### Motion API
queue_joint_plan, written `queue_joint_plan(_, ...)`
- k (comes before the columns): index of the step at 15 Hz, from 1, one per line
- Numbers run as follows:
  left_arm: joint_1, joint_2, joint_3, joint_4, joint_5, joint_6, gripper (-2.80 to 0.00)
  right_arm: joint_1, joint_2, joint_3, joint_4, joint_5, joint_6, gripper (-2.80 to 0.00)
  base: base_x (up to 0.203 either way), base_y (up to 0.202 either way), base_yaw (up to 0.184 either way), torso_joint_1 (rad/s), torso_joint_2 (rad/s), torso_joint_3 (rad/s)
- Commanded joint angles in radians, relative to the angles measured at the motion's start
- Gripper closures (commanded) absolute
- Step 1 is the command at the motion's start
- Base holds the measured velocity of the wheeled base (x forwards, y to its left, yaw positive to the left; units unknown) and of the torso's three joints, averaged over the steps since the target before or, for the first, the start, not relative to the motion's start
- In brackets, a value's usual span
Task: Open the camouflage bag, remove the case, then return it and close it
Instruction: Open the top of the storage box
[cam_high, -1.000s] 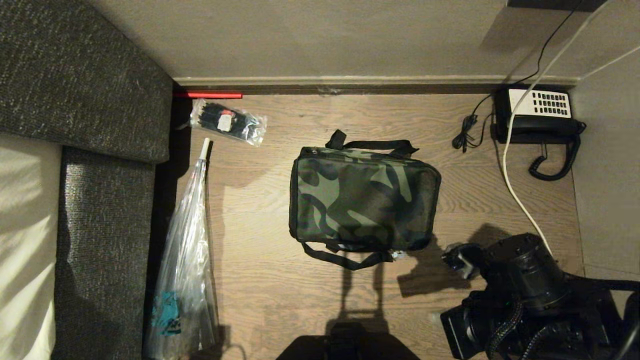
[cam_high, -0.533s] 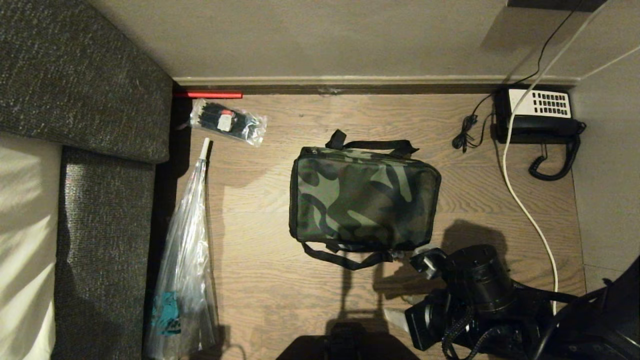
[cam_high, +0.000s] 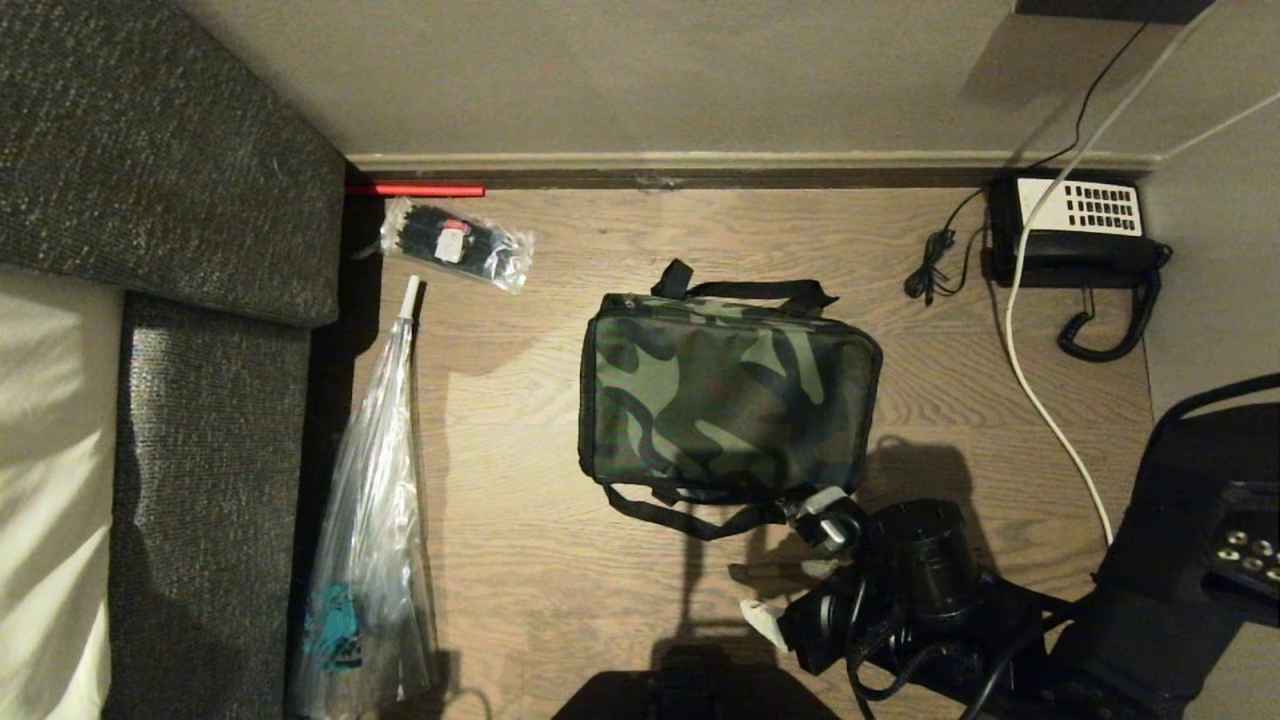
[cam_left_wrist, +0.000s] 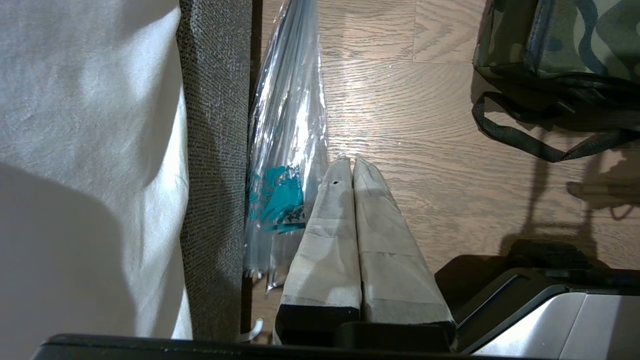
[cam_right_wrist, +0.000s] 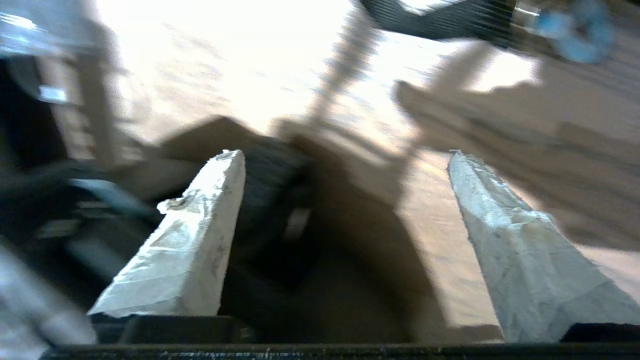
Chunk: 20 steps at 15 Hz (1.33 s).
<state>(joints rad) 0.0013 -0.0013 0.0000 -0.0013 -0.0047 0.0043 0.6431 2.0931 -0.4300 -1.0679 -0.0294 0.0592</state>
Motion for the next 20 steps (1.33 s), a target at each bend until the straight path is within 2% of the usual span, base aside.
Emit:
queue_joint_plan(1,0.0,0.001,0.002,0.0,0.0,0.0,0.0,-0.038,0.063,-0.008,-0.015,-0.003,-0.039,-2.8,0.0,0.0,0.0,0.0,0.0,0.0)
queue_joint_plan(5,0.0,0.001,0.002,0.0,0.0,0.0,0.0,-0.074,0.12,-0.05,-0.095,-0.049,-0.059,-2.8,0.0,0.0,0.0,0.0,0.0,0.0)
queue_joint_plan(10,0.0,0.001,0.002,0.0,0.0,0.0,0.0,-0.096,0.163,-0.079,-0.188,-0.057,-0.086,-2.8,0.0,0.0,0.0,0.0,0.0,0.0)
queue_joint_plan(15,0.0,0.001,0.002,0.0,0.0,0.0,0.0,-0.161,0.205,-0.123,-0.194,-0.057,-0.145,-2.8,0.0,0.0,0.0,0.0,0.0,0.0)
queue_joint_plan(20,0.0,0.001,0.002,0.0,0.0,0.0,0.0,-0.164,0.228,-0.18,-0.192,-0.06,-0.123,-2.8,0.0,0.0,0.0,0.0,0.0,0.0)
